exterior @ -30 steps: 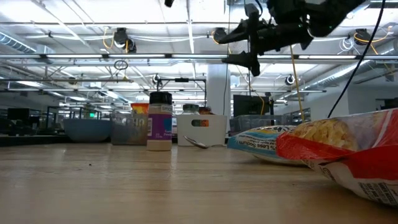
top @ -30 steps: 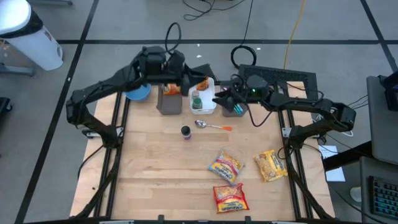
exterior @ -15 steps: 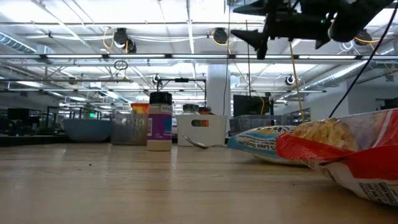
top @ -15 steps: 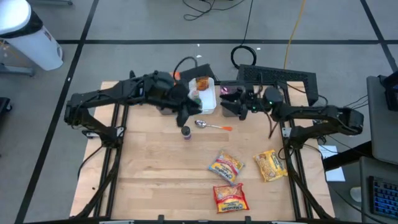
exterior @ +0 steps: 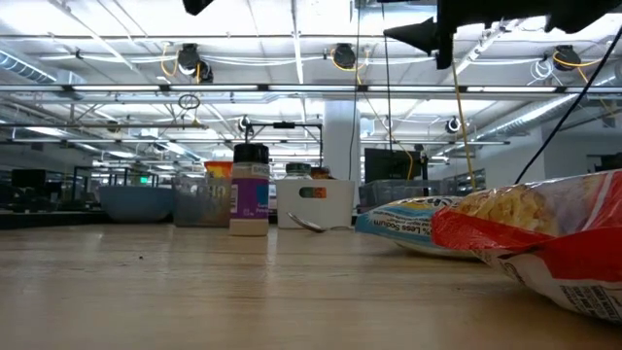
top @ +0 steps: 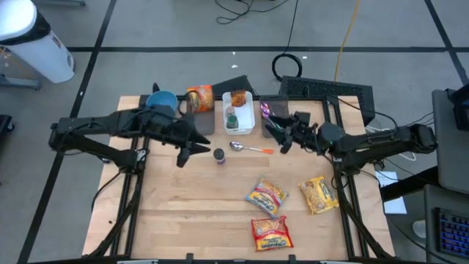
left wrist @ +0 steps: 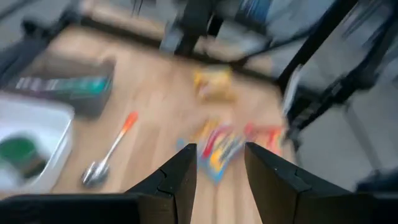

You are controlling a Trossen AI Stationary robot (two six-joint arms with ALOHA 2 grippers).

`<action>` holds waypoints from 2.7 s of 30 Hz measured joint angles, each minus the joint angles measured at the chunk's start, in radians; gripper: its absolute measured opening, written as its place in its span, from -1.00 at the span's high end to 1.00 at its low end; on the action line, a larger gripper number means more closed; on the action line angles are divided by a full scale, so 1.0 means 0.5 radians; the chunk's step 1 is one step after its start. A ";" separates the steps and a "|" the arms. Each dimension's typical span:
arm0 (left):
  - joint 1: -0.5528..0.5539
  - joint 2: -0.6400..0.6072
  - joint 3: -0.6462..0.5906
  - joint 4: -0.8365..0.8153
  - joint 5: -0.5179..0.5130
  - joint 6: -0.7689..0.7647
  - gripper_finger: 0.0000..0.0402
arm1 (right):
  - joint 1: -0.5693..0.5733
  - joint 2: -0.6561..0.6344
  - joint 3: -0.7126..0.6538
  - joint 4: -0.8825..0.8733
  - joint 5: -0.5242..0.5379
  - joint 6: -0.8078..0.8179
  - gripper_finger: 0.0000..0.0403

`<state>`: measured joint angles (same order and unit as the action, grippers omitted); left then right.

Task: Pick & Place Food Item
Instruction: Put the orange spoon into the right black bin

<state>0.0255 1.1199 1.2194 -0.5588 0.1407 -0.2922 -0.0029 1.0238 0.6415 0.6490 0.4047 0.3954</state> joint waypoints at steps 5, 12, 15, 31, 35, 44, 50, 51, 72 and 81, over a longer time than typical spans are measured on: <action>0.000 -0.253 -0.426 0.386 0.072 -0.132 0.28 | 0.305 0.099 0.037 -0.004 0.405 -0.039 -0.25; -0.014 -0.328 -0.771 0.615 0.088 -0.255 0.28 | 0.443 0.453 0.375 -0.288 0.547 -0.140 -0.25; -0.017 -0.325 -0.873 0.748 0.088 -0.388 0.28 | 0.405 0.615 0.557 -0.600 0.451 -0.159 -0.25; 0.044 -0.343 -0.993 1.402 0.012 -0.475 0.28 | -0.113 0.950 0.690 -1.337 -0.469 -0.291 -0.25; 0.066 -0.342 -0.993 1.399 0.003 -0.475 0.28 | -0.166 1.025 0.690 -1.371 -0.614 -0.352 -0.25; 0.136 -0.342 -0.993 1.396 0.004 -0.475 0.28 | -0.179 1.215 0.690 -1.412 -0.658 -0.500 -0.25; 0.168 -0.342 -0.993 1.394 0.034 -0.477 0.28 | -0.205 1.373 0.690 -1.427 -0.656 -0.455 -0.25; 0.172 -0.342 -0.993 1.394 0.043 -0.483 0.28 | -0.212 1.394 0.690 -1.418 -0.656 -0.453 -0.25; 0.173 -0.342 -0.993 1.393 0.051 -0.526 0.28 | -0.402 1.522 0.690 -1.327 -0.661 -0.598 -0.25; 0.173 -0.342 -0.993 1.394 0.038 -0.527 0.28 | -0.385 1.522 0.690 -1.313 -0.663 -0.607 -0.24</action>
<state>0.1120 0.9486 0.7231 0.1380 0.1595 -0.5556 -0.1951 1.7847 0.9863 -0.0076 0.0730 0.0921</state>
